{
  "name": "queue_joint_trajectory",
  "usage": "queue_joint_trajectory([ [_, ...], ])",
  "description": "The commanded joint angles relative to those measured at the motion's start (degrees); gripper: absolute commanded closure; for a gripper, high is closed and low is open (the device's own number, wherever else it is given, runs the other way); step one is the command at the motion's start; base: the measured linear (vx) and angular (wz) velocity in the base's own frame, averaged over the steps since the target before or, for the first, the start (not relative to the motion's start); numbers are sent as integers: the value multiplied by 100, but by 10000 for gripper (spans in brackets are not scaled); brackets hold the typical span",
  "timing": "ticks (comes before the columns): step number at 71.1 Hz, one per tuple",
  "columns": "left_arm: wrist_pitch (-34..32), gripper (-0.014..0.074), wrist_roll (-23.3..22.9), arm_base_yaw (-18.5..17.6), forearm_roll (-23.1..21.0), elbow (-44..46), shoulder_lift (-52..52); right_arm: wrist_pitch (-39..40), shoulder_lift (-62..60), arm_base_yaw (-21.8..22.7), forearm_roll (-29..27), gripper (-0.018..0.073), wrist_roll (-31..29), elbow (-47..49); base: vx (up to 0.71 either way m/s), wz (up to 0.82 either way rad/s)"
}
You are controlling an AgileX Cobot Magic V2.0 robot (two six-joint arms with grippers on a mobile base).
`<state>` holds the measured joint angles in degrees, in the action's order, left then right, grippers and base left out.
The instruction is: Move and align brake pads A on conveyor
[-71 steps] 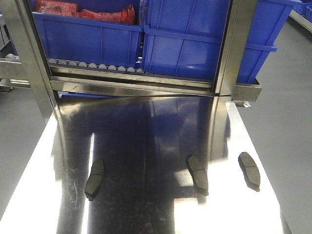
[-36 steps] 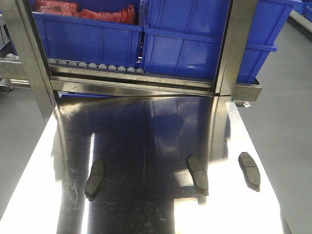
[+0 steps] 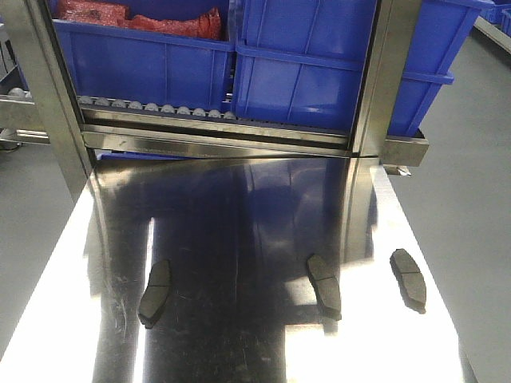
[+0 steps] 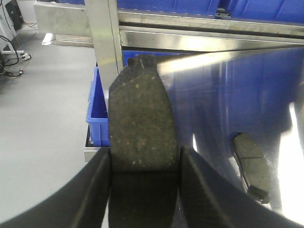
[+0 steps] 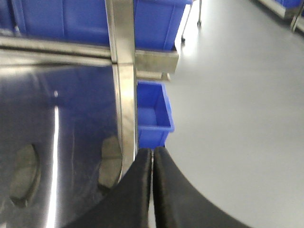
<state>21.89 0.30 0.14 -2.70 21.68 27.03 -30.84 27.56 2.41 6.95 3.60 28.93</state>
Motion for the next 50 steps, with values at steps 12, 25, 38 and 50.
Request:
queue_joint_trajectory([
  [12,-566,499,6,-37,-14,159,3,597,187,3,103,223,-67,214,0,0],
  [25,-566,499,6,-37,-14,159,3,650,187,3,56,-66,-42,214,0,0],
  [38,-566,499,6,-37,-14,159,3,372,896,3,-85,-102,152,566,0,0],
  [50,-566,499,6,-37,-14,159,3,-481,2450,3,-137,-65,112,1398,0,0],
])
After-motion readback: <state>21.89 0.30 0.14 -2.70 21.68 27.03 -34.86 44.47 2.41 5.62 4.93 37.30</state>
